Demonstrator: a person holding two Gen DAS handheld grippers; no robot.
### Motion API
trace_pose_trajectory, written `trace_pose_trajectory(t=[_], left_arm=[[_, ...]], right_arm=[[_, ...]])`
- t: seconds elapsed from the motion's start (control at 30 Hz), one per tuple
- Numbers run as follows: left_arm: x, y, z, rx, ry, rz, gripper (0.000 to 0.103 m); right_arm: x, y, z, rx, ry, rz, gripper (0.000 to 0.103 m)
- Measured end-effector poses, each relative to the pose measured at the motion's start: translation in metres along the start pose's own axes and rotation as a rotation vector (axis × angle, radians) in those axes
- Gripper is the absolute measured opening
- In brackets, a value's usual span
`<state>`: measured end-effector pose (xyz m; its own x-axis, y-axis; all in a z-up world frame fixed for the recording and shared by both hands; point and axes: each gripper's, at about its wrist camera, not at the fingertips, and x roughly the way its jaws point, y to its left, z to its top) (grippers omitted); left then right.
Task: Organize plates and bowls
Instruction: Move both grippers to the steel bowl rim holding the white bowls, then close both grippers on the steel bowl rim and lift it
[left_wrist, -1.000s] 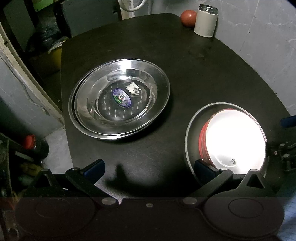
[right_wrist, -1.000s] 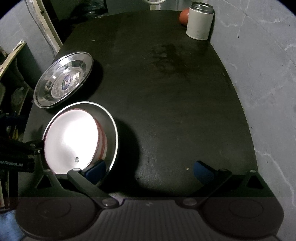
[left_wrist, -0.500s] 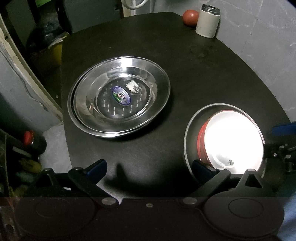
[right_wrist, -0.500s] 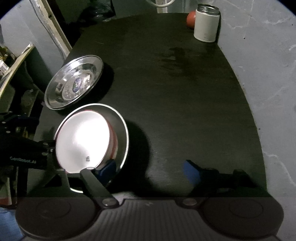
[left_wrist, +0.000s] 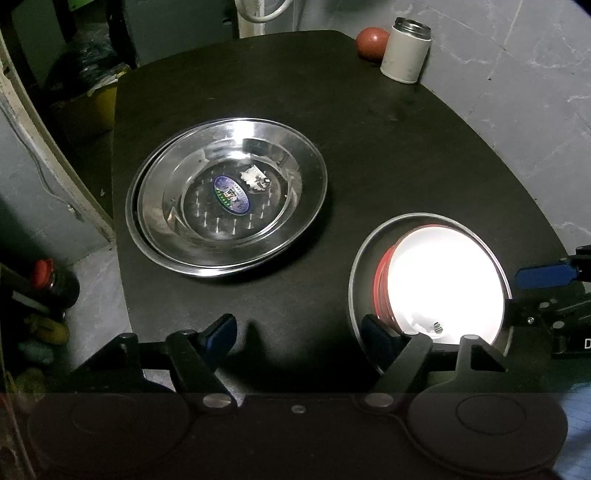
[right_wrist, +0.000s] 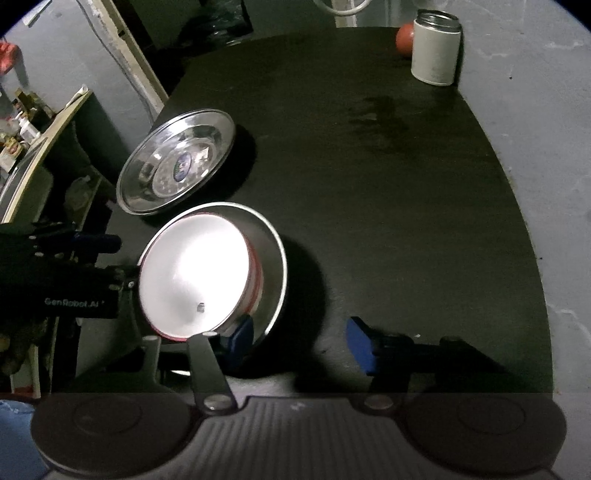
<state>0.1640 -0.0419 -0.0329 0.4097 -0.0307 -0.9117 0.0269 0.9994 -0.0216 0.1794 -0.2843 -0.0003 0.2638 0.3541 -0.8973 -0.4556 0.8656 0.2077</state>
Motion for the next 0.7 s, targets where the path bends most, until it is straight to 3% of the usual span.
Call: trace_pose_trajectory(t=[0.1,0.37,0.7], left_arm=[[0.000,0.001,0.000,-0.004,0.000,-0.008,0.074],[-0.001,0.001,-0.001,-0.011,-0.009,-0.042,0.065],[-0.005,-0.003,-0.001,0.007,-0.021,-0.069,0.048]], right_arm=[[0.000,0.002,0.000,-0.001,0.001,0.004,0.059],[-0.002,0.006,-0.002,-0.014,-0.008,0.038,0.037],[-0.002,0.013,-0.004,-0.036,-0.012,0.061,0.026]])
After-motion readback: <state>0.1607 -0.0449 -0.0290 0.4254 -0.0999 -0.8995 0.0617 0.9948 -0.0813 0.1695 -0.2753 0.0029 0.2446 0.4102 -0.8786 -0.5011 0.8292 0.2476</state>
